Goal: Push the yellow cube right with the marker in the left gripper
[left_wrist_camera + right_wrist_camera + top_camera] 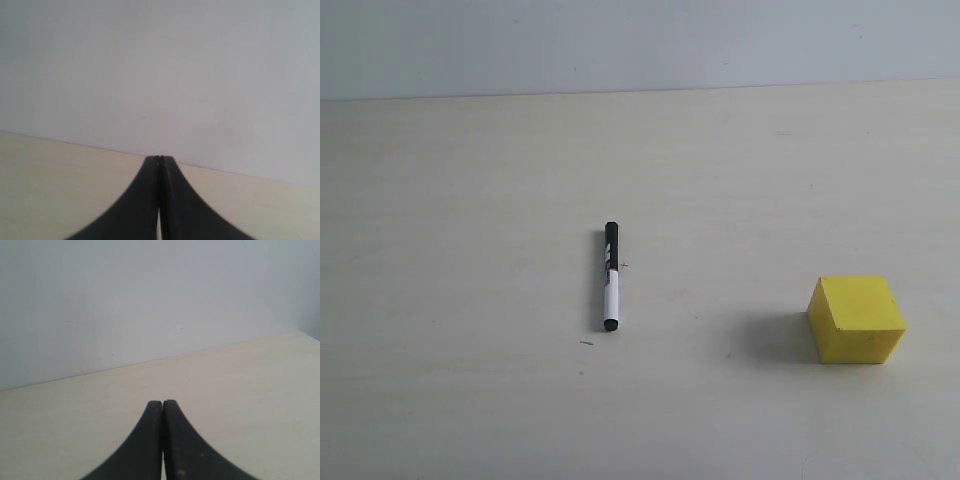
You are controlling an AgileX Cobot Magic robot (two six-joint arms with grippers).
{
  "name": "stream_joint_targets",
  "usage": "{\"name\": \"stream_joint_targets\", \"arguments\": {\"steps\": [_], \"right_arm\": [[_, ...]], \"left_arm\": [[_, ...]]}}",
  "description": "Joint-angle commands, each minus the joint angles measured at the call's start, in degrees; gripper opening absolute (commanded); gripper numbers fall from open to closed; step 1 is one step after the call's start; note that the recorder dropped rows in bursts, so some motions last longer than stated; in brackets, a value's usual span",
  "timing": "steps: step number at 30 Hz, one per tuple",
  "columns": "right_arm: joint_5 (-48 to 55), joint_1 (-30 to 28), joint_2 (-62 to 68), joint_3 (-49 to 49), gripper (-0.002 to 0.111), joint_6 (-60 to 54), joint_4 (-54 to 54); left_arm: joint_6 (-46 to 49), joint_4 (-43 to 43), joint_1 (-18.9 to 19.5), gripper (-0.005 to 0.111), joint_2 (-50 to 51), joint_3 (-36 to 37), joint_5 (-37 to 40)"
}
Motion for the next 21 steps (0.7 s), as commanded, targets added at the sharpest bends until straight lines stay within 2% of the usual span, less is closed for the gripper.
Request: {"name": "stream_joint_targets", "arguments": {"steps": [1,5,8,21], "right_arm": [[-0.31,-0.26,-0.28,0.35,0.0,-0.52,-0.07],[-0.31,-0.26,-0.28,0.35,0.0,-0.52,-0.07],[-0.31,-0.26,-0.28,0.35,0.0,-0.52,-0.07],[-0.31,-0.26,-0.28,0.35,0.0,-0.52,-0.07]], "left_arm": [[2.44,0.83,0.34,0.0,-3.89,3.01,0.36],[8.7,0.83,0.34,0.0,-8.89,7.42,0.61],[9.09,0.83,0.34,0.0,-11.41,9.39,0.73],[10.93,0.83,2.3,0.0,-11.56,16.69,3.67]]}}
